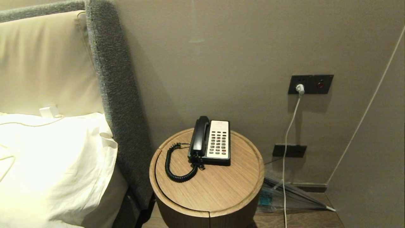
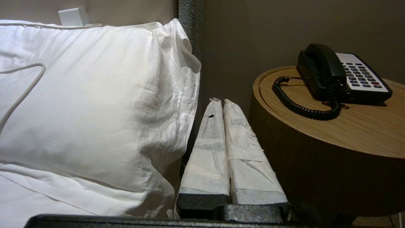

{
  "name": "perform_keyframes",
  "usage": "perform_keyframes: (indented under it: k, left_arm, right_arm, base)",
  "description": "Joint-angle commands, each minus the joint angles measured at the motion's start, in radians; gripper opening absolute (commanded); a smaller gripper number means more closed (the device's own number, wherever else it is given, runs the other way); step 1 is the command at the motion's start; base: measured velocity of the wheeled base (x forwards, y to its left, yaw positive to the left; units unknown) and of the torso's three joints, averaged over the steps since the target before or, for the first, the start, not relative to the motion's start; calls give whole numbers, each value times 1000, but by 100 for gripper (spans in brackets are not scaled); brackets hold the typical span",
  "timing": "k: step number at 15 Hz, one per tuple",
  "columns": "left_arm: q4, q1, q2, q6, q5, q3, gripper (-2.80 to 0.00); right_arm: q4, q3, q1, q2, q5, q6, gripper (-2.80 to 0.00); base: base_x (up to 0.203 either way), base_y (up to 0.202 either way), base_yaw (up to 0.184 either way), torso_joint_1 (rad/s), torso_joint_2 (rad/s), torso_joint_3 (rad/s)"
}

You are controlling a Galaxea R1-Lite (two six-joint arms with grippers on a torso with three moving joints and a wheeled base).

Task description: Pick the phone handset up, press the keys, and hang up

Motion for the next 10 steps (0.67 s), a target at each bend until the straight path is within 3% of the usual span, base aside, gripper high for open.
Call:
perform_keyframes:
  k: [1,10]
  left_arm:
    - [-2,0,0,1,-1,40,-280]
    - [-2,0,0,1,-1,40,-280]
  right_arm:
    - [0,20,0,3,1,0,-280]
    - [3,20,0,3,-1,0,-280]
  base:
    - [0,0,0,0,0,0]
    - [0,0,0,0,0,0]
